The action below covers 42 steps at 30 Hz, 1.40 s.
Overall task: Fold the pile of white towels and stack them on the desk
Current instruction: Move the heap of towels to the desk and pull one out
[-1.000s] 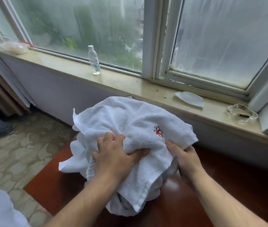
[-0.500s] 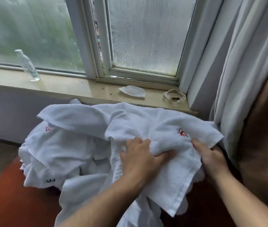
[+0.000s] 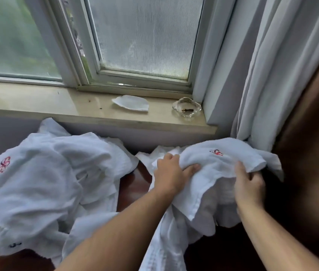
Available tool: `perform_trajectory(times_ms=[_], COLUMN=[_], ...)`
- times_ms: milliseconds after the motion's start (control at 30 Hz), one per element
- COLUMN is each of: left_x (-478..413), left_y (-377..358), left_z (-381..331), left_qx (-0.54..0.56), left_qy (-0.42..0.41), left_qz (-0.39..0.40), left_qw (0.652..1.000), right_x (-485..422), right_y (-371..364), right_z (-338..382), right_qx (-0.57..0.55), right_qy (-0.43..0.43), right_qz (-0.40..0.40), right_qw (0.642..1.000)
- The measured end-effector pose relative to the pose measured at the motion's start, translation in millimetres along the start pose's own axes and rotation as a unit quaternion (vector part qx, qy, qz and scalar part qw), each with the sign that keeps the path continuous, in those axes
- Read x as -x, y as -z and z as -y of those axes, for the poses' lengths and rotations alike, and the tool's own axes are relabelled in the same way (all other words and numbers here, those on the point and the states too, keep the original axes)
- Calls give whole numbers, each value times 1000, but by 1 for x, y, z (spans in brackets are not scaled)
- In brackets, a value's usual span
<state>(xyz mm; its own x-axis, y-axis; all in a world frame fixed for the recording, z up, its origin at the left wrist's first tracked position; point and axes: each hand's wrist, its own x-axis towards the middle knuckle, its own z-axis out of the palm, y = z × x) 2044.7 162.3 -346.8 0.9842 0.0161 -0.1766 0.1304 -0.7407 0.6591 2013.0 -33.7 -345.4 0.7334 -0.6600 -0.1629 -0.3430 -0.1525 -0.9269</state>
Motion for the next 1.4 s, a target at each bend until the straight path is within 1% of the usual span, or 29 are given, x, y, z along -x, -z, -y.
perform_trajectory(times_ms=[67,100,167,200,233,300,400,433,500,567,633,767,867,933,1000,1033,1100,1167,1200,1267,1333,1400], left_x=[-9,-12,-13,-13,-13,-16,-28,-33,-44,-56,-72,-89,-89,-87,-78,-67,-35,-2,13,38,57,70], left_y=[1,1,-3,-6,-11,-24,-45,-51,-63,-71,-78,-84,-74,-54,-29,-16,8,30,41,66,93,117], left_z=[10,19,43,54,64,79,88,91,96,98,97,94,89,88,92,98,112,127,134,145,155,167], left_qx=[-45,-61,-90,-115,-144,-179,-185,-187,-204,-234,-239,-226,-208,-196,-180,-174,-166,-150,-138,-118,-110,-113], left_qy=[15,2,-40,-55,-65,-64,-45,-40,-39,-50,-56,-40,-31,-39,-54,-60,-62,-67,-72,-77,-67,-60], left_qz=[-24,-9,96,148,176,170,116,103,74,35,10,14,65,116,160,159,115,57,33,-5,-40,-75], left_qw=[999,998,991,981,972,967,975,976,975,970,969,973,975,973,969,970,977,985,987,990,991,989], right_x=[-3,-4,-3,-2,-1,-1,-6,-9,-18,-32,-49,-67,-63,-49,-26,-11,21,49,60,81,103,124], right_y=[-14,-22,-37,-44,-50,-62,-82,-90,-103,-113,-122,-134,-127,-116,-103,-97,-88,-87,-89,-101,-122,-147], right_z=[-1,-3,-13,-19,-24,-31,-38,-43,-50,-56,-58,-58,-50,-42,-36,-33,-29,-25,-22,-14,-1,12], right_qx=[-15,-15,0,27,60,121,229,239,199,194,200,237,227,232,286,320,353,330,312,264,201,164], right_qy=[-6,-19,-49,-50,-42,-27,-6,-15,-43,-43,-39,-30,-38,-43,-15,17,100,164,186,196,167,150], right_qz=[75,127,220,244,255,246,231,218,191,186,182,171,189,192,140,101,36,12,24,91,162,200], right_qw=[997,992,974,968,964,961,945,946,960,962,962,956,954,953,948,942,930,930,931,940,952,954])
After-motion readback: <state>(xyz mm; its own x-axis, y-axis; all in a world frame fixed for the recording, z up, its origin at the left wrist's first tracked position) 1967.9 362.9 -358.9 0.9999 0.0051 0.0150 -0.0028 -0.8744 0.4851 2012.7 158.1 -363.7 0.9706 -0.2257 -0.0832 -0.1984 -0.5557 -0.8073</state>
